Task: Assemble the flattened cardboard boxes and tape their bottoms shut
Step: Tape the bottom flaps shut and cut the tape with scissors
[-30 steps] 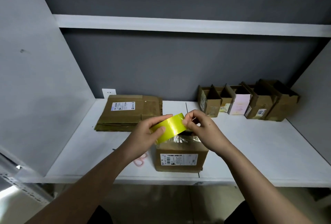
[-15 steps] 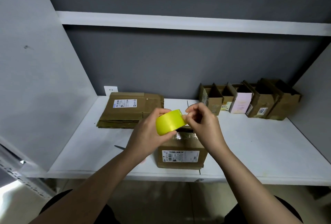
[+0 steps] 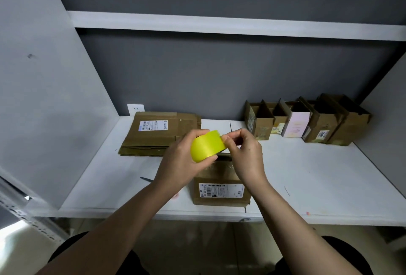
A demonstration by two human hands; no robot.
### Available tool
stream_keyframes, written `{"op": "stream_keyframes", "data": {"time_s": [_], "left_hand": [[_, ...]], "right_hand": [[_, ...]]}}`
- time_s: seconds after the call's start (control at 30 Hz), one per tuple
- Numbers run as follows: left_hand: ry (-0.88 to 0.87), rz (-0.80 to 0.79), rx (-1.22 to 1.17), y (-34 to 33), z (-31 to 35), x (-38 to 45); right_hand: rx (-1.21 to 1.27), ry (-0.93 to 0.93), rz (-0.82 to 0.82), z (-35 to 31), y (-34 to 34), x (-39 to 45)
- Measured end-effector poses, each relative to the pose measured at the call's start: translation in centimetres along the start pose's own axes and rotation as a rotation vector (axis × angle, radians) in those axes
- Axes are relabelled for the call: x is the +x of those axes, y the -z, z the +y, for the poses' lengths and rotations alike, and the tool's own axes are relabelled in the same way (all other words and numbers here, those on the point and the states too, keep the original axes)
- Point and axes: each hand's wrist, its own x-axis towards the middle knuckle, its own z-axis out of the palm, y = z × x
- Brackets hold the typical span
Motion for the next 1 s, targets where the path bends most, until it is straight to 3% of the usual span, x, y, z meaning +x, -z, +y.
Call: {"op": "stream_keyframes", "data": {"time_s": [0.13, 0.2, 0.3, 0.43, 0.6, 0.8, 1.0], "left_hand": [[-0.357, 0.039, 0.419, -0.1, 0.0, 0.9], [-0.408, 0.074, 0.512, -0.3, 0.0, 1.2], [-0.237, 0.001, 0.532, -0.4, 0.7, 1.9], [0.020, -0.143, 0.620, 0.0, 0.2, 2.9], [0.048, -0.177, 0.480, 0.9, 0.6, 2.8], [0.158, -0.298, 0.015, 2.4, -0.1, 2.1], [0.362, -0.112, -0.387, 2.6, -2.0, 0.2]], "right_hand": [[-0.092, 0.034, 0.078, 0.3, -0.2, -0.8], [-0.076, 0.022, 0.103, 0.3, -0.3, -0.8], [-0.007, -0.007, 0.131, -0.3, 0.0, -1.0], [-0.013, 0.109, 0.093, -1.5, 0.3, -1.8], [0.194, -0.100, -0.059, -1.5, 1.4, 0.8], [0.369, -0.282, -0.070, -0.6, 2.4, 1.9], [0.360, -0.396, -0.142, 0.2, 3.1, 1.6]]}}
